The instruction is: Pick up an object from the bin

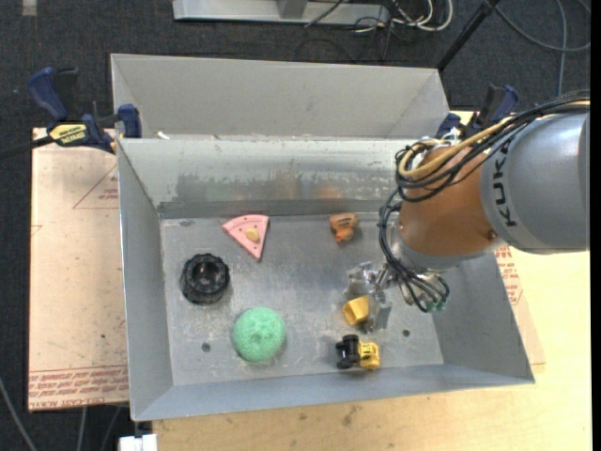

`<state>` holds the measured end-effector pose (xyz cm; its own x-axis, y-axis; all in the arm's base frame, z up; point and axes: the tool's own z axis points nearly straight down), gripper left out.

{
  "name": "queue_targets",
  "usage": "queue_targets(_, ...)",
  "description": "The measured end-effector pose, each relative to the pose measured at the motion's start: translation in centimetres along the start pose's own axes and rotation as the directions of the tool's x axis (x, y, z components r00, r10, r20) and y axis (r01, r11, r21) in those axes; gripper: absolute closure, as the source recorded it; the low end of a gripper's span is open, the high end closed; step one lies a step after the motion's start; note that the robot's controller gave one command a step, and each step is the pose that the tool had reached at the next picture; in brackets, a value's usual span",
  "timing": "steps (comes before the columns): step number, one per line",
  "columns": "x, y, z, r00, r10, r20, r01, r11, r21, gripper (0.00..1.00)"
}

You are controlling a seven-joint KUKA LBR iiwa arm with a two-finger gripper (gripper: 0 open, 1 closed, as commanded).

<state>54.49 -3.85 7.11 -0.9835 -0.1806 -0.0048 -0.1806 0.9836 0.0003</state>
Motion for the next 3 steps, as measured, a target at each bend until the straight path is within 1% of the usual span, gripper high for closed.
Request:
queue_targets(1, 1.2, -0.9, 0.0, 1.000, -0.014, -0.001, 0.014, 1.000, -0.001, 1.00)
queue_targets(2, 3.9, -0.6, 0.0, 1.000, -0.018, -0.001, 0.018, 1.000, 0.000, 1.00)
queue_targets(3, 6.4, 0.0, 0.1, 1.000, -0.022, -0.004, 0.022, 1.000, -0.001, 1.00)
